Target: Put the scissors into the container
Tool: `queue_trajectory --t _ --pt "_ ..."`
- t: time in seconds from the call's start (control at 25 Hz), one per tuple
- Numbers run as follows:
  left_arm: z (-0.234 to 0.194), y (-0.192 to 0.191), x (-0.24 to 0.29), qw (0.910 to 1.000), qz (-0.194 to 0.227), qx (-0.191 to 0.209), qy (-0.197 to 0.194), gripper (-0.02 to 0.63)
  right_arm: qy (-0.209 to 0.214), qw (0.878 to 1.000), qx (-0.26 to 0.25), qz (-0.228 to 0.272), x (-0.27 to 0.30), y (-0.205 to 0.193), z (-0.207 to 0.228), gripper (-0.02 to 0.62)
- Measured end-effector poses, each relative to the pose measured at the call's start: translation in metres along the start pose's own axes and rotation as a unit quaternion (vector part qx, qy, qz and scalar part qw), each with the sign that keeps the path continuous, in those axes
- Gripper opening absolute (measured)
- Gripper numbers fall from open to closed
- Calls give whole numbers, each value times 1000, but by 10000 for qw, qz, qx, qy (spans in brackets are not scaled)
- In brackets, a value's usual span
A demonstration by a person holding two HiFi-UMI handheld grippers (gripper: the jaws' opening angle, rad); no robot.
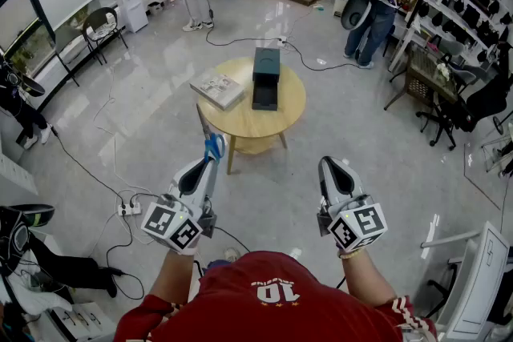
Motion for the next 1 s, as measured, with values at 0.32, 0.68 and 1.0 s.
queue_trajectory --t 0.32,0.68,1.0 --pt "12 -9 1 10000 -55 68 -9 21 67 9999 -33 -74 -10 -5 -2 -11" --pt "28 -15 8 9999 -130 -7 -110 21 48 9999 -80 -98 -25 -6 2 -11" --pt "56 -28 13 9998 -151 -86 -64 21 149 9997 -159 -128 -49 -10 21 -11"
Point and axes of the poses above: the fingertips, and each gripper's own axes: x forward along the fingers, z to its right, y out of its top, the point moved 10 cm from there along -x, backward along the fingers, and after that the axes turned 2 degrees about -z, right-handed, at the moved point
